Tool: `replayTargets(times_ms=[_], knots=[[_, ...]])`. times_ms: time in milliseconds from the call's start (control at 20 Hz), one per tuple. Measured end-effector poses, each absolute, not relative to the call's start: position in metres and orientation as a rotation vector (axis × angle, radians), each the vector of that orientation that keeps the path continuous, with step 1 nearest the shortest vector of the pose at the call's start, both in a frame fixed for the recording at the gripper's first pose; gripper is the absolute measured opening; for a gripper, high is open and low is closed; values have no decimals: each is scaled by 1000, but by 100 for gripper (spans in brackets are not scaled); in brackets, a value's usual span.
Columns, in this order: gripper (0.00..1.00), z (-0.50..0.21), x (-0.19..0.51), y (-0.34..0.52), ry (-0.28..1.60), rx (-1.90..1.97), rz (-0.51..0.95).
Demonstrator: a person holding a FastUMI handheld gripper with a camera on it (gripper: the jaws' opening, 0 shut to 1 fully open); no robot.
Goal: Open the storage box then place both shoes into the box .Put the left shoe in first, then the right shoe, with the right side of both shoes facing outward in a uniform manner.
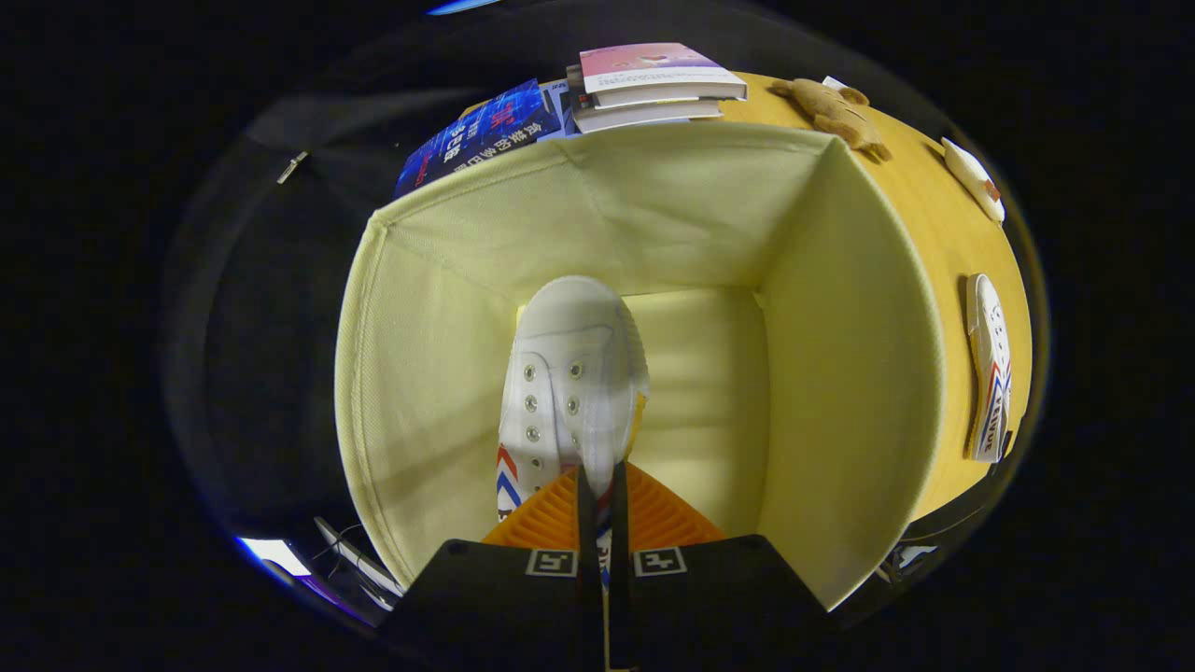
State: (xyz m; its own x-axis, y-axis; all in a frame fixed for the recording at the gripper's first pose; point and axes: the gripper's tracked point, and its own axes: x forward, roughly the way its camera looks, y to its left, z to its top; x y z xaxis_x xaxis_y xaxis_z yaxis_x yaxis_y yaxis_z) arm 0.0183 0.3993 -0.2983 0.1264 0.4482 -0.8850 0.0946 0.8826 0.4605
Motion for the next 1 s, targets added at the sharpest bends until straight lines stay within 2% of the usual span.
replayTargets(times_ms=[150,200,450,500,550,750,900,1000], knots=[[23,-293,18,405,1438,488,288],[22,-290,23,404,1426,494,297],[64,-254,38,398,1372,586,376],[66,-247,37,394,1362,590,396],[74,-240,36,389,1352,599,417],[81,-197,28,361,1305,689,508],[82,-166,21,323,1260,752,595],[82,-161,18,278,1224,759,593]])
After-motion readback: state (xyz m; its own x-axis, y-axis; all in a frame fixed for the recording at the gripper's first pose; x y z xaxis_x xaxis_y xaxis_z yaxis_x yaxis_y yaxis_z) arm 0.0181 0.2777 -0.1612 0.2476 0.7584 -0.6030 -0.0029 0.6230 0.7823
